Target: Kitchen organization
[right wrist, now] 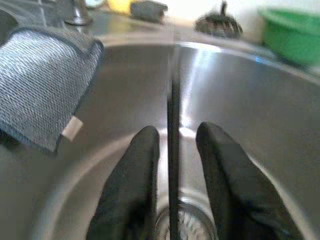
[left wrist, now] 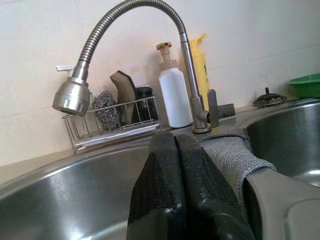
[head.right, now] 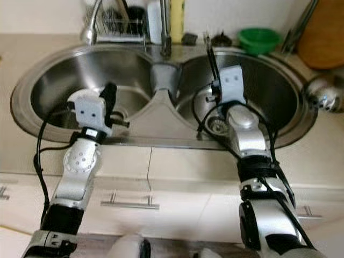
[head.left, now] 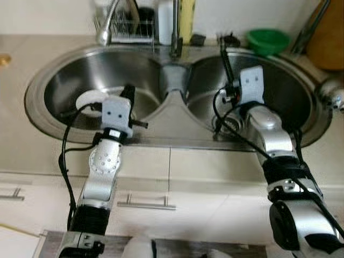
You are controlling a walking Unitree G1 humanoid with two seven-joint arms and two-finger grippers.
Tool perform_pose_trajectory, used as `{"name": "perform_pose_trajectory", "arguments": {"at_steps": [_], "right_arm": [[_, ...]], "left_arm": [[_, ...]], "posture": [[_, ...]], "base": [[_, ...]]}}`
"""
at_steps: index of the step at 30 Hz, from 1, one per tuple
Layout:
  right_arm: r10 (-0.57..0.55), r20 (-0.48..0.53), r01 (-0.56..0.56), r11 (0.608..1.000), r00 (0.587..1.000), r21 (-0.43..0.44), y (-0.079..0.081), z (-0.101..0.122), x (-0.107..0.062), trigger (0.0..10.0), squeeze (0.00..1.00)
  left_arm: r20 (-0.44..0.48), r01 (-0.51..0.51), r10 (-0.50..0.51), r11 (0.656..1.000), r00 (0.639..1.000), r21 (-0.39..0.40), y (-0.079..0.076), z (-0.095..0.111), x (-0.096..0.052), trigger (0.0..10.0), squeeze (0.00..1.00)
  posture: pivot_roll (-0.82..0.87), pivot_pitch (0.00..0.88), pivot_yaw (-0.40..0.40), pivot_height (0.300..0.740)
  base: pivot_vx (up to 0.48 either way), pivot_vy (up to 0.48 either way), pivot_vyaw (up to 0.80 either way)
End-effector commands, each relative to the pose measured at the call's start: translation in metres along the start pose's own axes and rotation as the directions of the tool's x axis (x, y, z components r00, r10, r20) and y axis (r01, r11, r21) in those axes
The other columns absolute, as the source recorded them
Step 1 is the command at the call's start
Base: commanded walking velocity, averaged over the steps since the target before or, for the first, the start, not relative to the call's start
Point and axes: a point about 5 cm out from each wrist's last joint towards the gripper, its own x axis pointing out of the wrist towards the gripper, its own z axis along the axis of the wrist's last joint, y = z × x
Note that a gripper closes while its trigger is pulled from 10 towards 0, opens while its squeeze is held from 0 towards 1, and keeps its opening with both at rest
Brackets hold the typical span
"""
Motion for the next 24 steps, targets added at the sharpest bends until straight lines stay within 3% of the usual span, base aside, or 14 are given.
{"name": "perform_pose_trajectory", "arguments": {"at_steps": [1, 8, 13, 19, 20, 21, 23, 24], "right_arm": [[-0.044, -0.024, 0.045, 0.998, 0.999, 0.053, -0.009, 0.002, 0.002, 10.0, 1.0], [-0.088, 0.03, 0.084, 0.991, 0.996, 0.108, -0.017, 0.007, 0.0, 10.0, 1.0], [-0.105, 0.281, 0.065, 0.987, 0.954, 0.147, -0.012, 0.038, -0.014, 10.0, 1.0], [-0.112, 0.421, 0.071, 0.991, 0.9, 0.113, -0.003, 0.047, -0.032, 10.0, 1.0], [-0.101, 0.469, 0.071, 0.994, 0.877, 0.082, 0.005, 0.046, -0.043, 10.0, 0.64], [-0.096, 0.479, 0.071, 0.995, 0.873, 0.071, 0.008, 0.044, -0.047, 10.0, 0.0], [-0.093, 0.483, 0.07, 0.995, 0.87, 0.066, 0.01, 0.043, -0.049, 10.0, 0.0], [-0.071, 0.496, 0.06, 0.997, 0.865, 0.039, 0.018, 0.035, -0.058, 10.0, 0.0]], "left_arm": [[-0.03, 0.0, 0.0, 1.0, 1.0, 0.011, 0.001, -0.005, -0.004, 10.0, 0.0], [-0.032, 0.004, -0.003, 1.0, 0.999, 0.01, 0.001, -0.004, -0.005, 10.0, 0.0], [-0.026, 0.012, -0.013, 1.0, 1.0, -0.008, -0.001, -0.003, -0.006, 10.0, 0.0], [-0.016, 0.012, -0.012, 1.0, 1.0, -0.015, 0.0, -0.001, -0.007, 10.0, 0.0], [-0.008, 0.007, -0.007, 1.0, 1.0, -0.02, 0.001, 0.001, -0.007, 10.0, 0.0], [-0.007, 0.005, -0.005, 1.0, 1.0, -0.022, 0.001, 0.001, -0.008, 10.0, 0.0], [-0.007, 0.004, -0.004, 1.0, 1.0, -0.024, 0.001, 0.002, -0.008, 10.0, 0.0], [-0.006, 0.002, -0.002, 1.0, 1.0, -0.026, 0.002, 0.002, -0.009, 10.0, 0.0]], "posture": [[0.18, 0.0, -0.036, 0.74], [0.17, 0.0, -0.031, 0.74], [0.17, 0.0, -0.029, 0.74], [0.17, 0.0, -0.031, 0.74], [0.17, 0.0, -0.032, 0.74], [0.17, 0.0, -0.033, 0.74], [0.17, 0.0, -0.033, 0.74], [0.17, 0.0, -0.033, 0.74]], "base": [[0.0, 0.0, 0.0], [0.0, 0.0, 0.0], [0.0, 0.0, 0.0], [0.0, 0.0, 0.0], [0.0, 0.0, 0.0], [0.0, 0.0, 0.0], [0.0, 0.0, 0.0], [0.0, 0.0, 0.0]]}}
